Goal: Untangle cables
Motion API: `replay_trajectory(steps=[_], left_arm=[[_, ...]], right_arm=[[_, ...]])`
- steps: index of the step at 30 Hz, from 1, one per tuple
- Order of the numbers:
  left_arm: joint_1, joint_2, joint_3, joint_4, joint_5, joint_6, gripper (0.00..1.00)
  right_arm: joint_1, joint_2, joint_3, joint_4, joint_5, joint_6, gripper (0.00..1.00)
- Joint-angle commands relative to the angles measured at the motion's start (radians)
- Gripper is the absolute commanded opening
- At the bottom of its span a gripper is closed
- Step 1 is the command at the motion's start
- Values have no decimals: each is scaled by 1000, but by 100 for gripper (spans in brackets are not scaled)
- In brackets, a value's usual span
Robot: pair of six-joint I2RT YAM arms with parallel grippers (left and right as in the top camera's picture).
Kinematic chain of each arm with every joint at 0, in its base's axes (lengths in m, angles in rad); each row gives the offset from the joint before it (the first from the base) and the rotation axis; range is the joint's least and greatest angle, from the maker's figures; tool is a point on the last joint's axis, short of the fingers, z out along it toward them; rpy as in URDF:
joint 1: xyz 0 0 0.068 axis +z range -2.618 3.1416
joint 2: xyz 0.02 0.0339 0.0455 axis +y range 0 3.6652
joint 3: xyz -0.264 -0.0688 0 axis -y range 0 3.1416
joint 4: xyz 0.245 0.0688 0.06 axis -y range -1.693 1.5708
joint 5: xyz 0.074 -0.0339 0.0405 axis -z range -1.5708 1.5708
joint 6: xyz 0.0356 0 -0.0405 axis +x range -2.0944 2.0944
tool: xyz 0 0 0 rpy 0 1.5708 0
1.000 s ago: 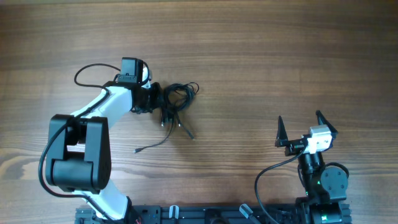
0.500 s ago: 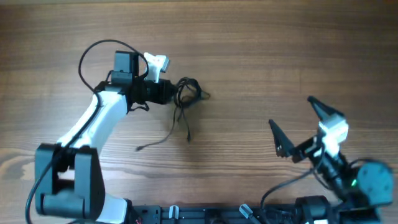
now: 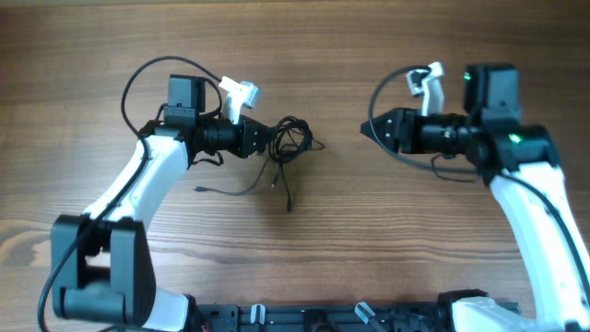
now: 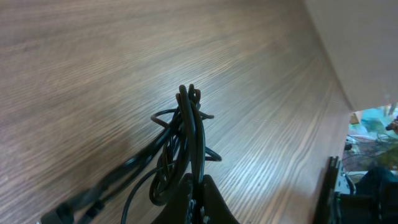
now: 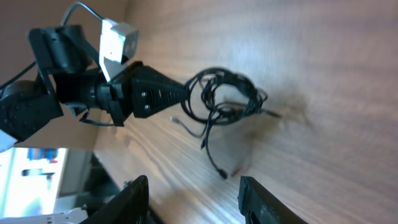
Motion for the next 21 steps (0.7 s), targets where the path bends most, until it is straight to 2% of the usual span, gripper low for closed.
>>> replay_trajectory(steps=[1,3,4,5,6,7,9,11,12,14,17,21], left_arm=[[1,105,1,28,-108,-85,4],[1,164,1,37,-194,-112,4],[1,175,1,37,-225,-130,9],[2,176,1,37,-257,-161,39],[9,158,19,45,-269,-194,54],[16,130,52,45,-266,-217,58],[8,81,106,45,-265,-246,59],[-39,66,118,49,-277,-246,62],[-67,85,118,47,-327,-246,61],[-123,137,118,47,-523,-247,52],[-139,180,118,54,-659,-280,33],[-139,209,118,48,-658,-275,35]], right_arm=[[53,122,12,15,-28,42,49],[102,211,12,74,23,91,49],[113,229,12,90,35,111,49],[127,251,12,117,39,124,49],[140,266,12,151,45,129,49],[151,276,12,185,80,152,49],[163,281,12,236,171,200,46],[165,281,12,266,252,228,38],[165,281,12,270,278,227,35],[165,281,12,271,298,227,34],[165,281,12,270,297,227,33],[165,281,12,270,298,227,34]])
